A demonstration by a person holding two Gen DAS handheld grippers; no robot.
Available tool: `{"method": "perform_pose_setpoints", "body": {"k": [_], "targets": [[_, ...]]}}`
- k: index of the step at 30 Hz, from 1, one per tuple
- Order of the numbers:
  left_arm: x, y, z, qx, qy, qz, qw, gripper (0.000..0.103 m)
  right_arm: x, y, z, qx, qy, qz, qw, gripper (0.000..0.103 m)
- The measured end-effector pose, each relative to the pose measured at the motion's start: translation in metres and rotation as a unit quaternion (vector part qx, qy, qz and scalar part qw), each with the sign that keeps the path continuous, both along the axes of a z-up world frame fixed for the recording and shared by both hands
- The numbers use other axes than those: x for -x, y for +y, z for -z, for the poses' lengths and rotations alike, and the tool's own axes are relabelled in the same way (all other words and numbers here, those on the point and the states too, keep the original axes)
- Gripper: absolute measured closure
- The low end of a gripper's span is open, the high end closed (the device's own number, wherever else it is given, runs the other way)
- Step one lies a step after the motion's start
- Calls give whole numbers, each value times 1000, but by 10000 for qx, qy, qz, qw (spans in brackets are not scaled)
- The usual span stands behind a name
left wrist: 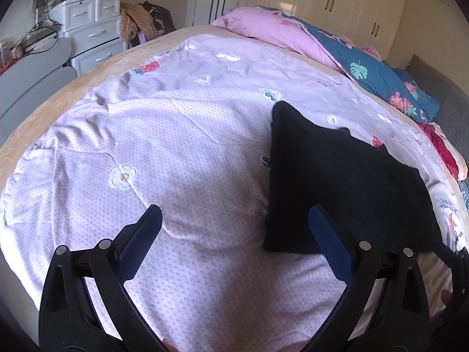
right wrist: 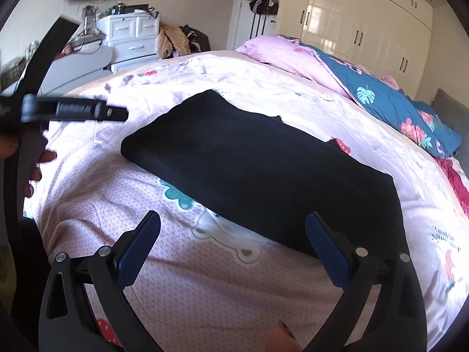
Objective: Fold small clothes
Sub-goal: 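Move both grippers toward one end of the folded black shirt, then close both grippers on the end of the folded black shirt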
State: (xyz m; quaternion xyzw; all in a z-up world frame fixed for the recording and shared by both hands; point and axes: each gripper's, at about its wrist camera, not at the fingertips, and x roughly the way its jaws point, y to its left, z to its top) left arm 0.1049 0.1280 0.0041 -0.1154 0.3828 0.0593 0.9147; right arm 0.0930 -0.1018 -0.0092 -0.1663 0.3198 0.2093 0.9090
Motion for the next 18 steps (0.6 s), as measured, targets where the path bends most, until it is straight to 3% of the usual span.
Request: {"method": "perform_pose_setpoints", "body": {"k": [8, 18], "targets": [[-39, -4, -1, -33, 90, 55, 9999, 9, -15, 26, 11, 103, 73, -171, 9998, 4], [-84, -10, 10, -174, 345, 156, 9991, 9, -35, 60, 28, 578, -19, -348, 9977, 4]]}}
